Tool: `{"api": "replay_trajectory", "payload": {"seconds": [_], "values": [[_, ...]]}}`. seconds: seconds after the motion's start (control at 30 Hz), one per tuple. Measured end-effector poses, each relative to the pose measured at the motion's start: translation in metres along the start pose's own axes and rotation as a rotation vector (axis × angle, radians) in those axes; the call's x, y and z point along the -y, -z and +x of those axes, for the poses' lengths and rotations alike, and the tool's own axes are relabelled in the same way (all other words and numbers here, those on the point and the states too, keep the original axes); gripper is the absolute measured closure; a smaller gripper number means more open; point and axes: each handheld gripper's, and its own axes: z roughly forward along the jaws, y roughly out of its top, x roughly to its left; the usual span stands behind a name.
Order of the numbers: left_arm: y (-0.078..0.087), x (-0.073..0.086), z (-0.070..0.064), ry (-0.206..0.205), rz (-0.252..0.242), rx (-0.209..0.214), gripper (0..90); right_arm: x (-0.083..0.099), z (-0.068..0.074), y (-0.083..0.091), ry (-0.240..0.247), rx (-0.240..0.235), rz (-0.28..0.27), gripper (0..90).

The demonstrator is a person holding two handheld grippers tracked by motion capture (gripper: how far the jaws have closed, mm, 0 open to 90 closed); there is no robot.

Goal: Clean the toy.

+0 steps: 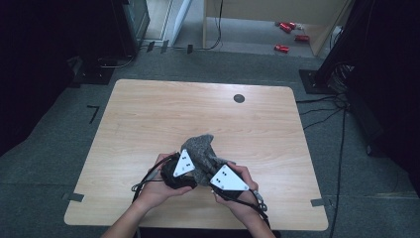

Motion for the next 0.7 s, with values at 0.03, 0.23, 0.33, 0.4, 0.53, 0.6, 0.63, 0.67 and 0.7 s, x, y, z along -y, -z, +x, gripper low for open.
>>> {"api": "replay_trajectory", "payload": {"seconds": [0.03, 0.23, 0.33, 0.4, 0.53, 0.6, 0.63, 0.67, 0.7], "values": [[0.000, 0.001, 0.001, 0.000, 0.002, 0.000, 34.9, 0.001, 0.000, -0.001, 0.005, 0.019, 0.010, 72.9], [0.003, 0.005, 0.007, 0.048, -0.068, 0.005, 34.9, 0.010, -0.030, 0.005, -0.193, 0.066, 0.017, 73.4], [0.004, 0.009, 0.010, 0.055, -0.149, 0.054, 34.9, 0.007, -0.034, 0.012, -0.253, 0.041, -0.051, 72.5], [0.003, 0.011, 0.008, 0.044, -0.201, 0.056, 34.8, 0.004, -0.032, 0.012, -0.268, 0.021, -0.073, 72.3], [0.006, 0.011, 0.006, -0.005, -0.239, 0.033, 34.6, 0.012, -0.030, 0.005, -0.292, 0.006, -0.049, 73.1], [0.008, 0.013, 0.007, 0.002, -0.267, 0.044, 34.6, 0.019, -0.035, 0.000, -0.325, 0.009, 0.004, 73.4], [0.009, 0.014, 0.008, 0.012, -0.284, 0.050, 34.7, 0.022, -0.037, -0.001, -0.332, 0.019, 0.031, 73.5], [0.009, 0.013, 0.008, 0.012, -0.294, 0.047, 34.7, 0.024, -0.039, -0.001, -0.348, 0.022, 0.033, 73.6], [0.010, 0.013, 0.008, 0.008, -0.300, 0.039, 34.7, 0.025, -0.041, 0.000, -0.365, 0.021, 0.025, 73.7]]}}
